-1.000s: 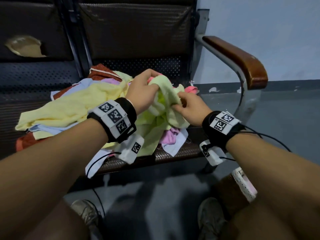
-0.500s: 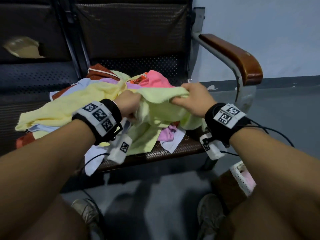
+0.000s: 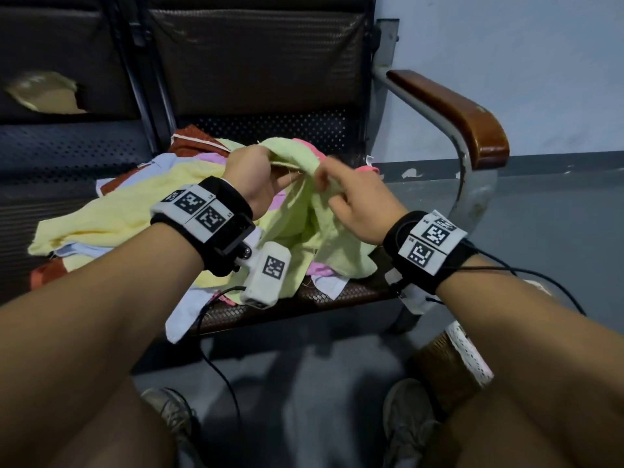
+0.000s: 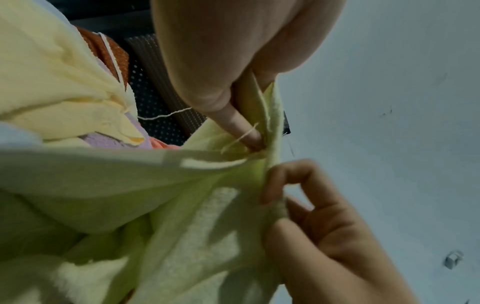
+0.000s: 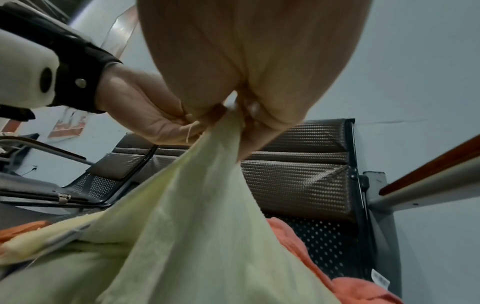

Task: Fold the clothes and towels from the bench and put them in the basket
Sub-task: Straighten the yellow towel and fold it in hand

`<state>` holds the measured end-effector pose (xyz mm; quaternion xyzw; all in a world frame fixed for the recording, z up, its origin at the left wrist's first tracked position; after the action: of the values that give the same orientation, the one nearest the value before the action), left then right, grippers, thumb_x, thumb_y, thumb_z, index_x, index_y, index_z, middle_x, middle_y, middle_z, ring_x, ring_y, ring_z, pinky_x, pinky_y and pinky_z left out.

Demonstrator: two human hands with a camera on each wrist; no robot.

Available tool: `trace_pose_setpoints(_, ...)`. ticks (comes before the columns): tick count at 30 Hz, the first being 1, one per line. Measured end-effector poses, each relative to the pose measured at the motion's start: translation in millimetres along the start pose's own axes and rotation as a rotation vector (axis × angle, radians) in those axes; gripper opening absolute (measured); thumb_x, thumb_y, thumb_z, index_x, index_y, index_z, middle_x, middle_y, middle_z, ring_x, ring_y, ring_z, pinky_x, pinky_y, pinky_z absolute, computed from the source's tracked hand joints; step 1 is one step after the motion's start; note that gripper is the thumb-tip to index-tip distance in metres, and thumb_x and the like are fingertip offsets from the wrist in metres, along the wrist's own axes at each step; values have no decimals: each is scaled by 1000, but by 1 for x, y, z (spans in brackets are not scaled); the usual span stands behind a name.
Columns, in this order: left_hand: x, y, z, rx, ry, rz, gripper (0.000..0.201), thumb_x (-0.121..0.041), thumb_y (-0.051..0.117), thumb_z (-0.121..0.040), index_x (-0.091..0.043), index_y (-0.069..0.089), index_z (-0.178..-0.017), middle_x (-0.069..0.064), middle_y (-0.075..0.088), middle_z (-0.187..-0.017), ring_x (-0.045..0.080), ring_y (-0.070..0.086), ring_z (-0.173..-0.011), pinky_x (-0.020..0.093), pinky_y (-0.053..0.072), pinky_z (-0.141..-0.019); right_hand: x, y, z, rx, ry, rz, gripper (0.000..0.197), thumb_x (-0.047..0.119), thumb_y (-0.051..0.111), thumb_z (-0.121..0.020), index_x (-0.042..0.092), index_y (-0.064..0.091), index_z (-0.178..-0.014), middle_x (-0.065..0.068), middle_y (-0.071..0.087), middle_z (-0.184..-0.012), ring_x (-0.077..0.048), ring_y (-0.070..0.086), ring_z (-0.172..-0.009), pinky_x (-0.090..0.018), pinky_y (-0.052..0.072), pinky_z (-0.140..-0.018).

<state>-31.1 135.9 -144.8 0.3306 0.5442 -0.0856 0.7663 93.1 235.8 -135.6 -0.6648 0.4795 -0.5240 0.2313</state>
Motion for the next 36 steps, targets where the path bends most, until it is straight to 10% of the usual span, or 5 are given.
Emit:
trace_pose_setpoints(11,4,-4,-4,-115,8,-12,22,-1,43,-95,2,65,-97,16,67,-90,26,68,-80,34,60,-70,-6,13,-2,186,155,100,46,-3,45,-84,26,72,-107,6,69,-104,-17,60,-94,-31,49,-88)
trace_pose_setpoints(17,12,22,8,54,-23,-62,46,-1,39,-92,-5,70,-59,10,69,-61,20,69,-55,28,56,-58,-9,45,-8,141,358,-18,52,57,51,-87,17,55,-54,2,57,-56,-20,56,-63,-36,46,-63)
trace_pose_setpoints(27,-11,-21,-9,-167,39,-119,17,6,48,-97,-1,60,-88,11,64,-83,17,66,-70,27,61,-67,-23,13,-22,-179,395,-277,41,15,47,-98,20,40,-58,5,36,-56,-8,37,-51,-30,29,-55)
trace_pose_setpoints(32,-17,-18,-9,-134,87,-197,35,7,34,-98,-11,54,-122,14,66,-87,18,70,-59,25,57,-57,-15,-8,-29,-304,367,-282,39,29,46,-101,17,43,-63,5,43,-63,-9,42,-60,-34,35,-61)
trace_pose_setpoints(36,-36,-19,-11,-106,190,-232,39,7,33,-97,-7,67,-109,11,71,-86,17,70,-65,24,55,-58,-15,-27,-30,-226,139,-121,27,37,76,-84,13,64,-81,1,64,-77,-15,58,-73,-29,44,-67)
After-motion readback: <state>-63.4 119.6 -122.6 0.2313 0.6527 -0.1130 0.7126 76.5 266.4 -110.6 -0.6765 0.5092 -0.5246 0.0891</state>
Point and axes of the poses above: each hand's wrist, its own z-axis away from the middle knuckle, its own y-axis out of the palm, x = y × z, the point moved 6 cm from there along -z, towards the middle knuckle
